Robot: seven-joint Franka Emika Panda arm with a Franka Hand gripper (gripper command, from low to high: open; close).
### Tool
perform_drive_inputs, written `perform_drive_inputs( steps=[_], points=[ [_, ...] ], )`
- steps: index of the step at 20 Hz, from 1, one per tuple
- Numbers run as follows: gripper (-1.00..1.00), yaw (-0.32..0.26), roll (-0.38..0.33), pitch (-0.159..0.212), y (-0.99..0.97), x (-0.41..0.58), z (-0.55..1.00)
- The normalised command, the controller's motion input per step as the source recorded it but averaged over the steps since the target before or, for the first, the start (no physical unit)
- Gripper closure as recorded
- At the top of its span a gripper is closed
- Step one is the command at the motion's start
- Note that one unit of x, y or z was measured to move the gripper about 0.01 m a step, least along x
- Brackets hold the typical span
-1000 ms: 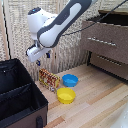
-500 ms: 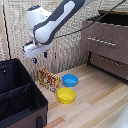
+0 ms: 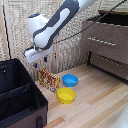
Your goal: Locate and clasp the grip of the topmost drawer. Steadily and circumspectly yank the drawer open. Discover and seize the nutrition bar using your clamp. Deposit the nutrition bar in the accessible drawer. Unclench the nutrition bar.
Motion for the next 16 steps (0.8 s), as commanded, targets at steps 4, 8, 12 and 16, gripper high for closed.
perform_drive_inputs(
  steps=[4, 8, 12, 16],
  points=[
    [-1.0, -0.025, 0.0, 0.045, -0.12, 0.134, -0.21],
    [-1.0, -0.002, 0.01, 0.057, -0.22, 0.112, -0.21],
    [-1.0, 0.0, 0.009, 0.08, -0.23, 0.016, -0.26],
    [-1.0, 0.0, -0.006, 0.127, -0.15, -0.006, -0.57]
  ],
)
